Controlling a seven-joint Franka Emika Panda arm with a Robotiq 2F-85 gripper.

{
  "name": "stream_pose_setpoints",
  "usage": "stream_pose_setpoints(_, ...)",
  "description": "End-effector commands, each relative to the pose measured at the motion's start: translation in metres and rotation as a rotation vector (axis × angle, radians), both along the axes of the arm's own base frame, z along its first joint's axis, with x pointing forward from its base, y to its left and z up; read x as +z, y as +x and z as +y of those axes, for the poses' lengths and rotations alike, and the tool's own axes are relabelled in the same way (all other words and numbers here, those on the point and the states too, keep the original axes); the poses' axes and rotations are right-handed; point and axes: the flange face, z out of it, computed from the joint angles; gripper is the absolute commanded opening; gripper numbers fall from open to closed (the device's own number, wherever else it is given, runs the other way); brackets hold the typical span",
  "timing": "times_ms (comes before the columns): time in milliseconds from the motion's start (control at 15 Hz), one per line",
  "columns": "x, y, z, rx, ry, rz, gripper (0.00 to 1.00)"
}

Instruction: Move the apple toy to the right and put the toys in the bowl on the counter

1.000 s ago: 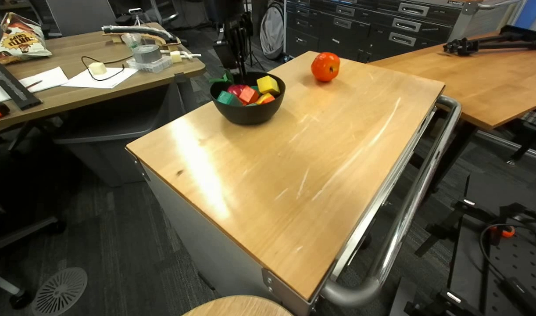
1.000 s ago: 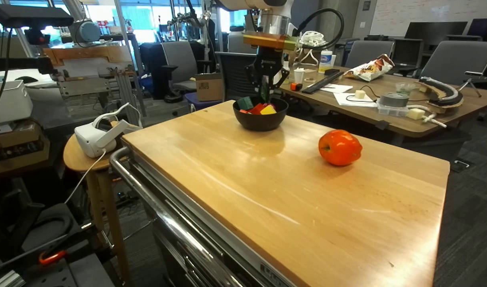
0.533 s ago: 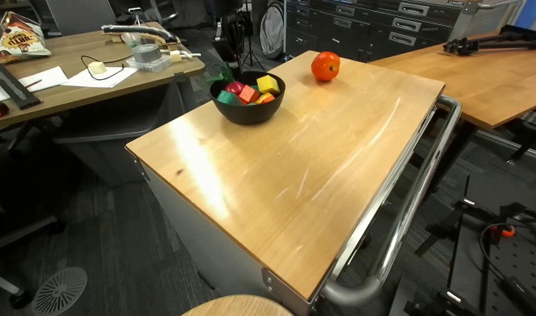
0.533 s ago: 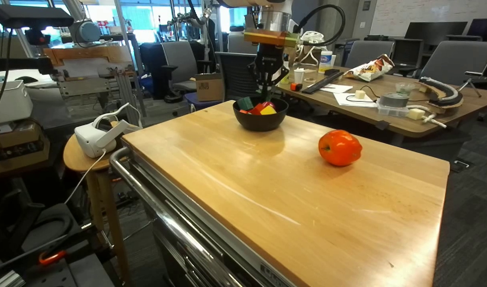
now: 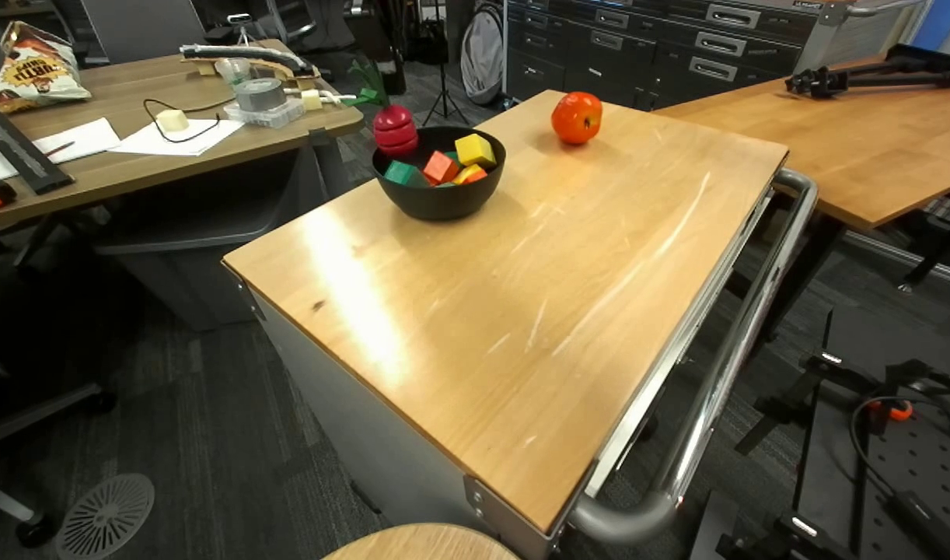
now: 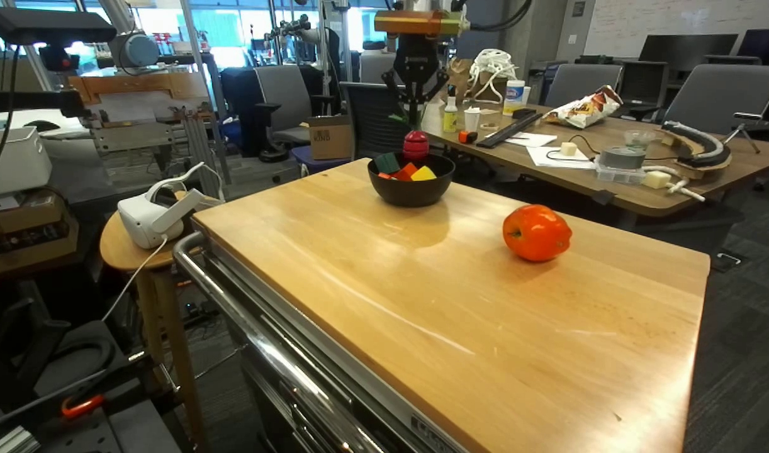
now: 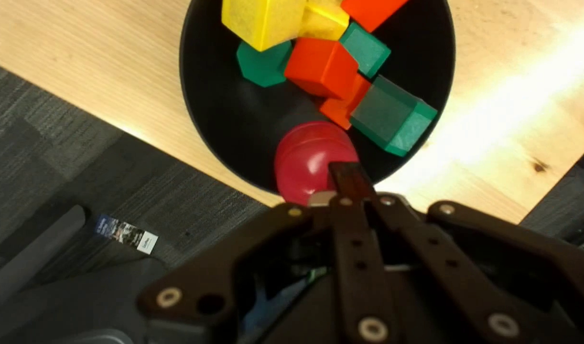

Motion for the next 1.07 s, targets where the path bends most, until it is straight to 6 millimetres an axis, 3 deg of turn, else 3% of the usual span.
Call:
stream_pose_setpoints(0,0.033,-0.011,0.038,0.107,-0.047,-0.074,0.0)
stream_pose_setpoints(200,0.02,-0.007,0.067,0.16,-0.058,-0.062,0.0)
stream_pose_setpoints(467,-0.024,-0.001,0.09,0.2,-0.061,0.005,0.0)
stream_pose_setpoints(733,-0.058,0.0,0.098,0.23,-0.067,0.063,0.0)
stream_pose_setpoints(1000,-0.063,0.001,0.093,0.245,-0.054,0.078,0.0)
